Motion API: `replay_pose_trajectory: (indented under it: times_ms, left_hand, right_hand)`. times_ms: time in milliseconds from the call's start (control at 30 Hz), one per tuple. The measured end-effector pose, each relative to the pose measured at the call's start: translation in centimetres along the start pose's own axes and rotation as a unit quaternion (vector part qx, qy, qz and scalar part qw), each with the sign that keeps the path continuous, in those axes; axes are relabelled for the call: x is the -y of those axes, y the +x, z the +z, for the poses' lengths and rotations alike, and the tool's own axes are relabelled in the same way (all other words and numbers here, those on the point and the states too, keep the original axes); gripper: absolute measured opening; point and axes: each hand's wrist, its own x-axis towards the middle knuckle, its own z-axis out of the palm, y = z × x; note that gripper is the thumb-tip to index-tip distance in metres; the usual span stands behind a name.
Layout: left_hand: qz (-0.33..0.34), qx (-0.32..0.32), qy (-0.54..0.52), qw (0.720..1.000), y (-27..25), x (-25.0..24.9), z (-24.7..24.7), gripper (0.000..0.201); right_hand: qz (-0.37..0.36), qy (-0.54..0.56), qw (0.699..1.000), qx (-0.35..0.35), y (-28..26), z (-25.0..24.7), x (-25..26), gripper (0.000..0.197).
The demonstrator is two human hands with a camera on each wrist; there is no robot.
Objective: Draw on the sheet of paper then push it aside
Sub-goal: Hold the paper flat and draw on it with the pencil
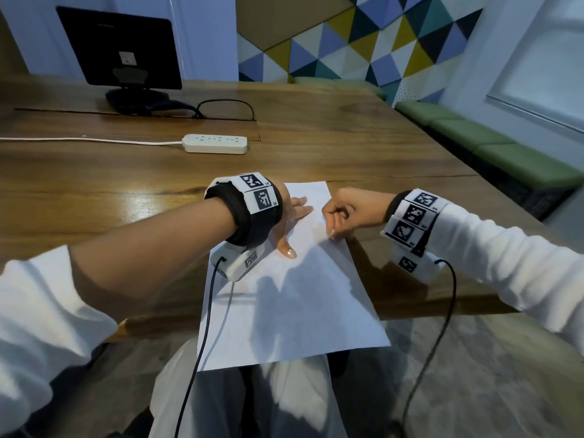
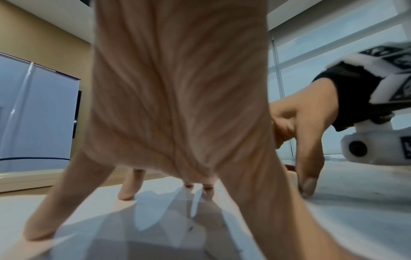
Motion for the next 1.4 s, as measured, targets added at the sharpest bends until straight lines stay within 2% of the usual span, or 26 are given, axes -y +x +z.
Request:
replay_pose_trajectory:
  times_ms: [67, 167, 233, 300, 400, 433, 533, 567, 667, 700, 833, 967, 1100, 1200, 1233, 1300, 1367, 1400]
  left_hand:
    - [-0.003, 0.004, 0.006, 1.0, -0.2, 0.0, -0.2, 0.11]
    - [-0.006, 0.01, 0.008, 1.0, -0.6, 0.0, -0.5, 0.11]
    - [-0.003, 0.012, 0.01, 1.0, -0.8, 0.1, -0.5, 0.109]
    - [-0.008, 0.015, 0.021, 1.0, -1.0, 0.1, -0.6, 0.107]
    - [-0.012, 0.012, 0.036, 0.999, -1.1, -0.1, -0.6, 0.105]
    - [-0.01, 0.01, 0.039, 0.999, -1.2, -0.2, -0.7, 0.106]
    - [-0.005, 0.001, 0.03, 1.0, -1.4, -0.2, -0.6, 0.103]
    - [-0.007, 0.002, 0.032, 0.999, -1.6, -0.1, -0.6, 0.103]
    - [-0.014, 0.014, 0.049, 0.999, -1.6, 0.0, -0.6, 0.103]
    - [-0.015, 0.017, 0.05, 0.998, -1.5, 0.0, -0.7, 0.103]
    - [-0.012, 0.025, 0.057, 0.998, -1.6, 0.0, -0.9, 0.102]
    - [-0.004, 0.015, 0.04, 0.999, -2.4, -0.2, -1.2, 0.095]
    - [0.009, 0.024, 0.019, 0.999, -2.7, 0.0, -1.2, 0.094]
    - [0.013, 0.019, -0.031, 0.999, -3.3, -0.1, -1.0, 0.092]
    - [0.012, 0.019, -0.044, 0.999, -3.4, -0.1, -0.9, 0.095]
    - [0.004, 0.034, -0.06, 0.998, -3.2, 0.1, -0.5, 0.098]
    - [-0.019, 0.039, -0.069, 0.997, -2.8, -0.2, 0.3, 0.096]
    - [-0.027, 0.032, -0.071, 0.997, -2.6, -0.7, 0.8, 0.094]
  right_hand:
    - [-0.004, -0.01, 1.0, 0.01, -0.1, -0.4, 0.4, 0.015]
    - [-0.008, -0.006, 0.999, -0.053, 1.2, -0.9, 1.0, 0.011]
    - [-0.006, -0.005, 0.998, -0.067, 2.0, -0.3, 1.2, 0.009]
    - [-0.002, -0.018, 0.998, -0.053, 2.0, 0.4, 1.2, 0.008]
    - [0.002, -0.032, 0.999, 0.022, 1.6, 0.2, 1.5, 0.007]
    - [0.002, -0.025, 1.0, 0.02, 1.7, 0.0, 1.6, 0.008]
    - [-0.001, 0.008, 0.999, -0.048, 2.2, 0.2, 1.7, 0.01]
    - [-0.002, 0.007, 0.999, -0.047, 2.2, 0.4, 1.9, 0.009]
    - [-0.004, -0.015, 1.0, 0.022, 1.8, 0.7, 2.3, 0.008]
    - [-0.004, -0.015, 1.0, 0.022, 1.9, 0.6, 2.3, 0.008]
    - [-0.002, 0.019, 0.999, -0.051, 2.4, 1.1, 2.2, 0.014]
    - [-0.011, 0.023, 1.0, 0.017, 2.0, 1.3, 2.7, 0.008]
    - [-0.008, 0.045, 0.998, -0.043, 2.7, 1.5, 2.6, 0.009]
    - [-0.012, 0.033, 0.999, 0.012, 1.7, 1.5, 2.9, 0.008]
    - [-0.013, 0.035, 0.999, -0.001, 1.3, 1.2, 2.7, 0.009]
    - [0.001, 0.075, 0.99, -0.118, 1.0, 0.2, 1.2, 0.012]
    - [0.034, 0.168, 0.955, -0.24, 0.8, -0.3, -0.4, 0.011]
    - [0.047, 0.197, 0.943, -0.263, 0.7, -0.2, -0.8, 0.011]
